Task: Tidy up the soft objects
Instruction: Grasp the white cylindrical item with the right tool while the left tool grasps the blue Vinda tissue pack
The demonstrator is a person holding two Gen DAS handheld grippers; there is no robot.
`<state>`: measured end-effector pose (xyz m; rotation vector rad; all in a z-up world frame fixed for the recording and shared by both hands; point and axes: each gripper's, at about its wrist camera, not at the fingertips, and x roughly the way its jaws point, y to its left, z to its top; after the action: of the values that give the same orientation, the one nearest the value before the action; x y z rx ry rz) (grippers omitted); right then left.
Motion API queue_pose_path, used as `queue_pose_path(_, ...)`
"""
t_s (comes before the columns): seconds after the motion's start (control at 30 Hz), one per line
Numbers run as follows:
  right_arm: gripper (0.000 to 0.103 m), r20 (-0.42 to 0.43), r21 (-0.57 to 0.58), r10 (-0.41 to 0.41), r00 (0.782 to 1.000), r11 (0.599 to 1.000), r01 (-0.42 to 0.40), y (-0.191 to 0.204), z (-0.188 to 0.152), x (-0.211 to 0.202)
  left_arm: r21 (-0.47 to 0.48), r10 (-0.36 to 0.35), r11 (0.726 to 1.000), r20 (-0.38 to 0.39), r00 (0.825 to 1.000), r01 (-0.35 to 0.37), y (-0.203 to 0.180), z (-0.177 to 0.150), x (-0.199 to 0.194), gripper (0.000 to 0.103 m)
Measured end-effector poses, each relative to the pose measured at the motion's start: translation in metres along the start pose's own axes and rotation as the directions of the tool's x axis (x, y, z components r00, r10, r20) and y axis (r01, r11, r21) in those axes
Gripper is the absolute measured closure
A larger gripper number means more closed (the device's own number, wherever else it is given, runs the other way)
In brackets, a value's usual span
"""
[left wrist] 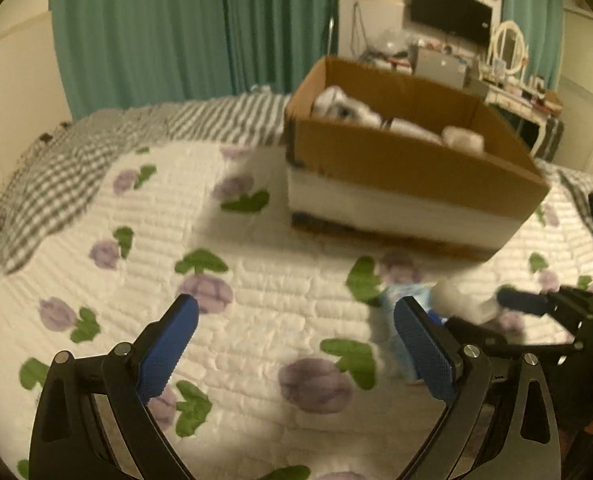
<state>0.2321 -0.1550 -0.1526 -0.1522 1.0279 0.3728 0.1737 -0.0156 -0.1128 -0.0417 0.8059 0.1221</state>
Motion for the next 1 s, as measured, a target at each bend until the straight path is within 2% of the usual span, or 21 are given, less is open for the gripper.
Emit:
queue_pose_path(0.07,0.042,0.009,-0.002,0.010,1.000,1.000,-0.010,-0.002,0.003,0.006,0.010,0.014,1.000,-0.009,1.000,-0.014,0.000,-0.004,0.005,0.003)
queue_pose_path(0.17,0.072,0.011,-0.027,0.026,1.000,0.999,-0.025,-0.003,0.006,0.007,0.022,0.020,1.000,-0.033,0.999,-0.019,-0.003,-0.007,0.009,0.003)
queue_pose_path(0.2,0.077,0.012,-0.030,0.041,0.999,0.999,-0.041,-0.001,0.006,0.005,0.017,0.012,1.000,-0.042,0.999,-0.012,-0.003,-0.008,0.010,0.003)
queue_pose_path(0.27,0.082,0.019,-0.062,0.023,1.000,0.998,-0.022,0.004,0.005,0.002,-0.002,-0.011,1.000,-0.058,0.998,0.011,-0.005,-0.009,0.008,0.003)
queue_pose_path(0.4,0.082,0.062,-0.049,0.041,0.997,0.998,-0.038,-0.001,0.002,-0.018,0.003,-0.035,0.999,-0.057,0.998,0.035,-0.013,-0.008,-0.002,0.003)
queue_pose_path(0.5,0.082,0.105,-0.015,0.023,0.994,1.000,-0.022,-0.016,0.000,-0.039,0.022,-0.051,0.998,-0.065,0.997,0.052,-0.028,-0.005,-0.009,0.003)
queue_pose_path(0.63,0.082,0.121,0.001,-0.018,0.993,1.000,0.018,-0.035,-0.006,-0.055,0.009,-0.090,0.996,-0.094,0.991,0.091,-0.045,-0.002,-0.003,0.003)
queue_pose_path(0.87,0.082,0.135,0.049,-0.040,0.990,0.998,0.033,-0.057,-0.011,-0.058,0.046,-0.098,0.993,-0.135,0.986,0.104,-0.081,-0.007,0.019,0.003)
queue_pose_path(1.0,0.082,0.101,0.072,-0.039,0.994,0.997,0.032,-0.063,-0.013,-0.050,0.055,-0.084,0.994,-0.149,0.985,0.093,-0.092,-0.011,0.034,0.006)
